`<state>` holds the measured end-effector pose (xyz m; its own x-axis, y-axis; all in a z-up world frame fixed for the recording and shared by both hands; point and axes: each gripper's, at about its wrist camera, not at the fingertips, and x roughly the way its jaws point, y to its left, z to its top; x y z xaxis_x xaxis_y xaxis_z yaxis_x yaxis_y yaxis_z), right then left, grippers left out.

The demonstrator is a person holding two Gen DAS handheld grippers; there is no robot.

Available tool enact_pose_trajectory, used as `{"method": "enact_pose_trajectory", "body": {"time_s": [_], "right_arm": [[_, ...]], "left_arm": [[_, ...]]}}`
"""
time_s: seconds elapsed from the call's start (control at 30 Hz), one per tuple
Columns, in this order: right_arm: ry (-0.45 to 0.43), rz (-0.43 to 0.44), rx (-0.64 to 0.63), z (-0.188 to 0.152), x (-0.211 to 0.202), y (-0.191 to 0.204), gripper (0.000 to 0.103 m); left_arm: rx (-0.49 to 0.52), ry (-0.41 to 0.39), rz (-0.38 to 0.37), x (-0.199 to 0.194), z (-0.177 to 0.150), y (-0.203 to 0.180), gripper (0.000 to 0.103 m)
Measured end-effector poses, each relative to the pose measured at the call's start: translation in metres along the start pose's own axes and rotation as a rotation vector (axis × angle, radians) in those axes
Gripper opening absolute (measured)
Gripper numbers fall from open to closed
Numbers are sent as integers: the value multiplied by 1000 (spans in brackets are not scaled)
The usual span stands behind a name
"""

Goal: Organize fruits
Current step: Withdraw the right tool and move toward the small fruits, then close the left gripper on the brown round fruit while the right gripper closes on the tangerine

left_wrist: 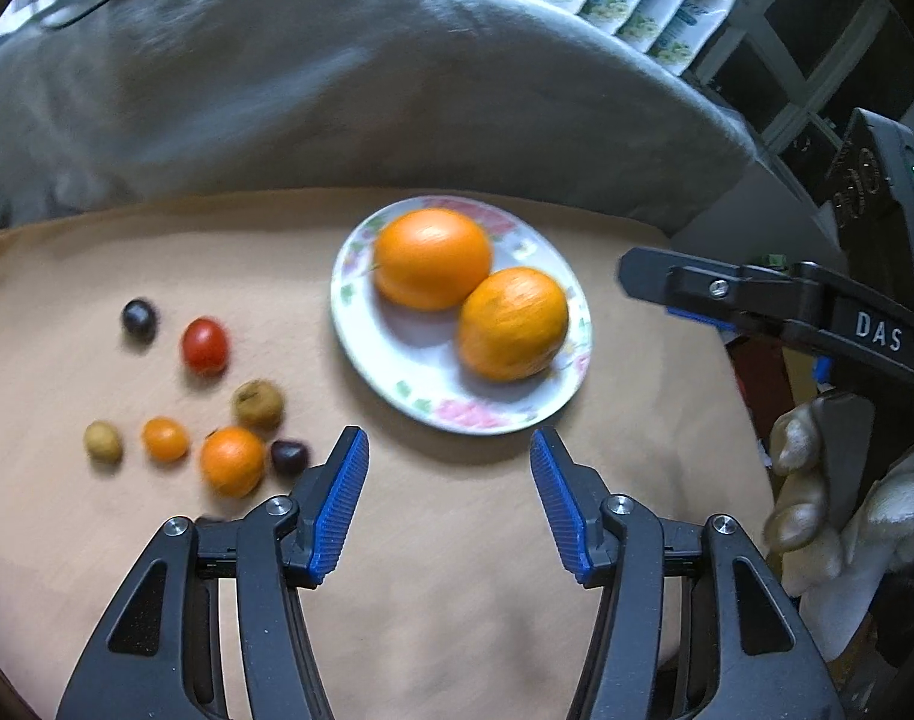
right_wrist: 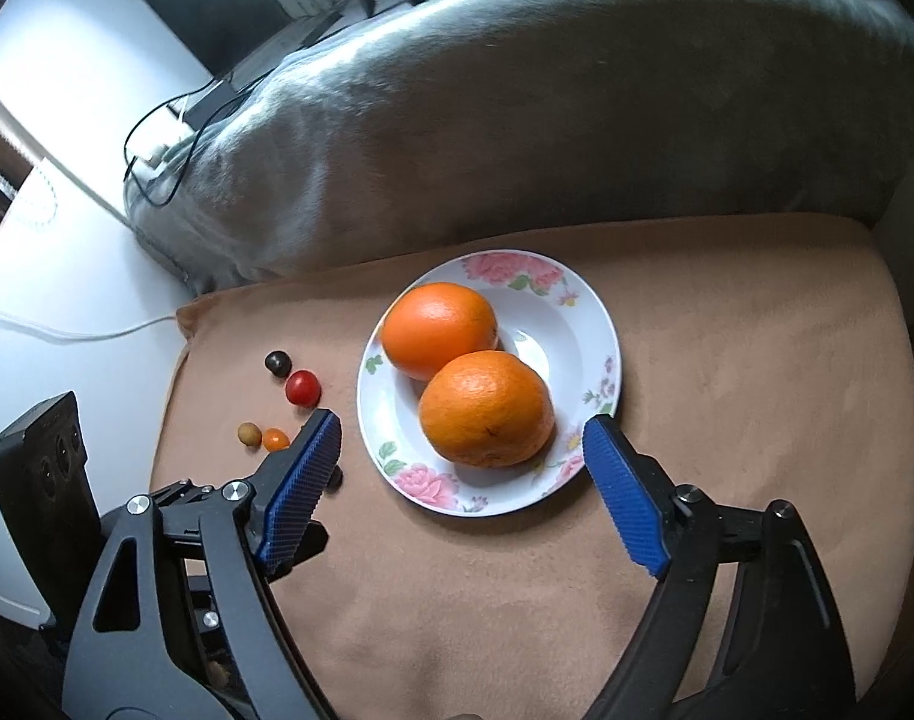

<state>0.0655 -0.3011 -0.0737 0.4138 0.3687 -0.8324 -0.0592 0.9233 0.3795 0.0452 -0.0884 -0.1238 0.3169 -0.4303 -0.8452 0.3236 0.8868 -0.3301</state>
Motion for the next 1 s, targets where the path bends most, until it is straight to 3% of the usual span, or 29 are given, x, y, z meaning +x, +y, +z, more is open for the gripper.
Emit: {"method": "enact_pose_trajectory", "body": {"time_s": [0.27,0.67,0.77,1.0], "right_arm": [[65,-52,-125,-7,13,32,85],[141,91,-218,-16,45,72,85],[170,120,-255,-24,55,86,78],[246,157,-347,-41,84,118,65]], "left_arm": [[-81,7,84,-15,-19,47,56],[-194,0,204,-29,-40,118,53],[-222,-11,206,-30,-38,133,53],[-236,-9,184,-26,-31,151,40]]}}
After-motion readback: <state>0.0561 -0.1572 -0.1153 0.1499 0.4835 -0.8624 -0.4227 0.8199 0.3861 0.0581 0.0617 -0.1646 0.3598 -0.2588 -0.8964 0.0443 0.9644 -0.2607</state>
